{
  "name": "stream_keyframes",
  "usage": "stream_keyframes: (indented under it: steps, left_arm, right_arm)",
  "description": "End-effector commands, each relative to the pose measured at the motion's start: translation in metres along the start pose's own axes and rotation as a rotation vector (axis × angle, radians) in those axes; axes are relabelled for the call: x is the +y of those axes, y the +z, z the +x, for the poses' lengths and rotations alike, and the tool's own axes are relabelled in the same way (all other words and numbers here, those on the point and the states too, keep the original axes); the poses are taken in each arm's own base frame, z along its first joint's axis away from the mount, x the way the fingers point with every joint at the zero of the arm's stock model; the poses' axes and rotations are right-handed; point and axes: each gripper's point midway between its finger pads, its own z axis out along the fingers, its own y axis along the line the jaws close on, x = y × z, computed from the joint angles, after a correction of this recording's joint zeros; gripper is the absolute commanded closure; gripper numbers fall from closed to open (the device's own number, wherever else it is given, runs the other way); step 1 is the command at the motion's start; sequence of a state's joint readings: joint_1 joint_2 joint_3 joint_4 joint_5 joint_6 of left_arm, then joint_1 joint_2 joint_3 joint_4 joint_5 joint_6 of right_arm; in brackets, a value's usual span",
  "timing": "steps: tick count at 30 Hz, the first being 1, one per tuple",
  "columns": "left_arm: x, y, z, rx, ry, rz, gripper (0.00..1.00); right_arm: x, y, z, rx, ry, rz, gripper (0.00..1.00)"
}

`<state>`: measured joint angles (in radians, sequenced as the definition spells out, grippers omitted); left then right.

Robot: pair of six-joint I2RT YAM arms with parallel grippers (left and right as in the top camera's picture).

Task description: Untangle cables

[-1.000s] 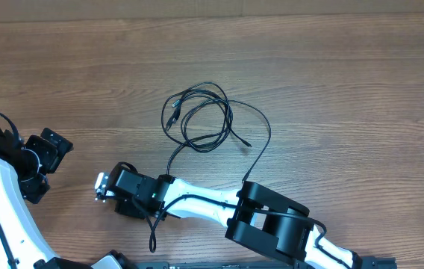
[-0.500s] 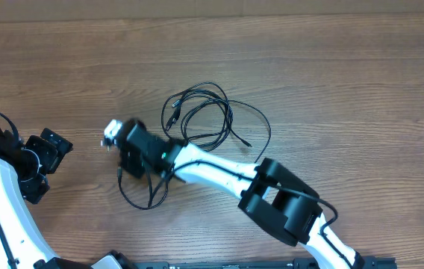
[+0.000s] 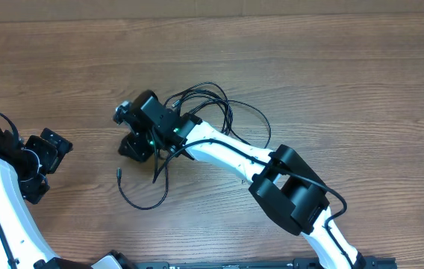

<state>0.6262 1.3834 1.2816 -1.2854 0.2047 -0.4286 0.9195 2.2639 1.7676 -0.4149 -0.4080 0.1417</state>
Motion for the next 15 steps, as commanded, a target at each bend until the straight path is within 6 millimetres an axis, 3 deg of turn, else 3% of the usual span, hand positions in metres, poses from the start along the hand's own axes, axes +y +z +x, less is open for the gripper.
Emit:
stream_keyframes:
  steps: [1, 6, 11, 15]
  left_arm:
    - [0.0, -0.005, 0.0, -0.022, -0.014, 0.004, 0.0]
    - [0.0, -0.005, 0.0, -0.022, -0.014, 0.004, 0.0]
    - [0.0, -0.005, 0.0, -0.022, -0.014, 0.004, 0.0]
    - [0.0, -0.005, 0.0, -0.022, -0.014, 0.004, 0.0]
  right_arm:
    - [0.012, -0.008, -0.005, -0.008, 0.008, 0.033, 0.83]
    - [0.034, 0.007, 0.014, 0.032, -0.081, 0.069, 0.76]
    - [0.041, 0.018, 0.03, 0.04, -0.136, 0.205, 0.63]
    - [0.041, 0.027, 0.051, 0.06, -0.175, 0.298, 0.58]
